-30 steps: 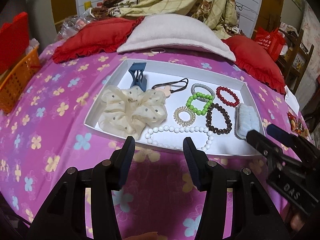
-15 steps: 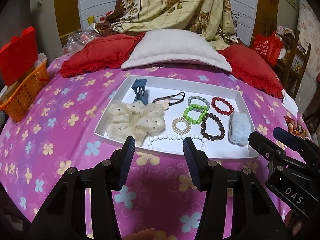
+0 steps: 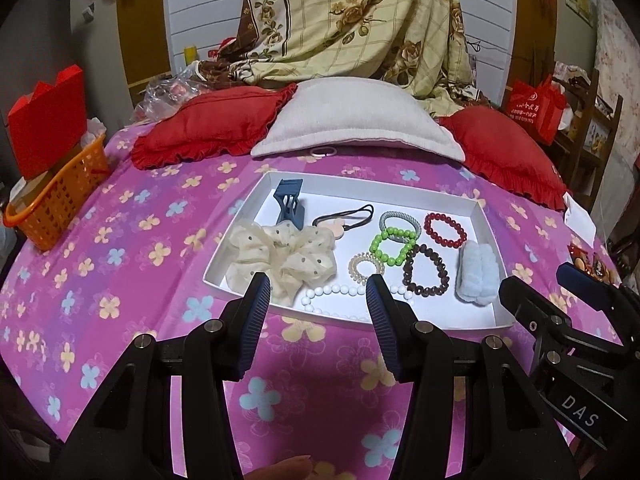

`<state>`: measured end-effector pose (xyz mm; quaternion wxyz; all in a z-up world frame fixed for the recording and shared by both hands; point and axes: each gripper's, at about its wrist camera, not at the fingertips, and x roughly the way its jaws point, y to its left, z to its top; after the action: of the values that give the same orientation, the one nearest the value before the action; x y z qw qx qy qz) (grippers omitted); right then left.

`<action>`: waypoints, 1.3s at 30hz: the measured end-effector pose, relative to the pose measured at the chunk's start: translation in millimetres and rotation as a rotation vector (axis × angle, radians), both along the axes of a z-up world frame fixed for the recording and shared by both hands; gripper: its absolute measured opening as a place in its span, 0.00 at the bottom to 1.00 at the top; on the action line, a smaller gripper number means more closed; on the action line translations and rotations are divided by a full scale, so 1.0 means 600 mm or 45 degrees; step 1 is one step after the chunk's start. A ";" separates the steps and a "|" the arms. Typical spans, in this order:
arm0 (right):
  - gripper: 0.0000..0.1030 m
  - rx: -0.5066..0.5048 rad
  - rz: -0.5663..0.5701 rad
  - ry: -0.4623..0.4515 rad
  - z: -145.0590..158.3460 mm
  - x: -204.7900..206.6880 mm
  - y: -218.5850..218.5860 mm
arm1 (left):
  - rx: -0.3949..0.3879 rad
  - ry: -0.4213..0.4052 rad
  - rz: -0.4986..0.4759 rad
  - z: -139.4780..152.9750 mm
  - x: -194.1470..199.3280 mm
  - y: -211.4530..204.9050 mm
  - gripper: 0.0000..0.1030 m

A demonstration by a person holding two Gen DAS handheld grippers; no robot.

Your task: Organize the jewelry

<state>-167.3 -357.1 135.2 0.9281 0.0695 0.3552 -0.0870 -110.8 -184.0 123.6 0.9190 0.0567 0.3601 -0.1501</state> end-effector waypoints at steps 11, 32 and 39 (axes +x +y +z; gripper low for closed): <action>0.71 0.011 0.005 0.009 0.003 0.001 -0.002 | 0.006 -0.026 -0.002 0.006 -0.003 0.000 0.48; 0.71 0.009 0.021 0.043 -0.008 0.008 0.001 | 0.006 -0.018 0.001 0.003 0.001 0.009 0.48; 0.71 0.002 0.029 0.055 -0.014 0.010 0.003 | 0.006 -0.017 0.000 0.003 0.001 0.007 0.48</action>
<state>-161.1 -355.0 126.9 0.9211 0.0644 0.3761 -0.0775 -110.5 -179.8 125.7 0.9212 0.0600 0.3543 -0.1489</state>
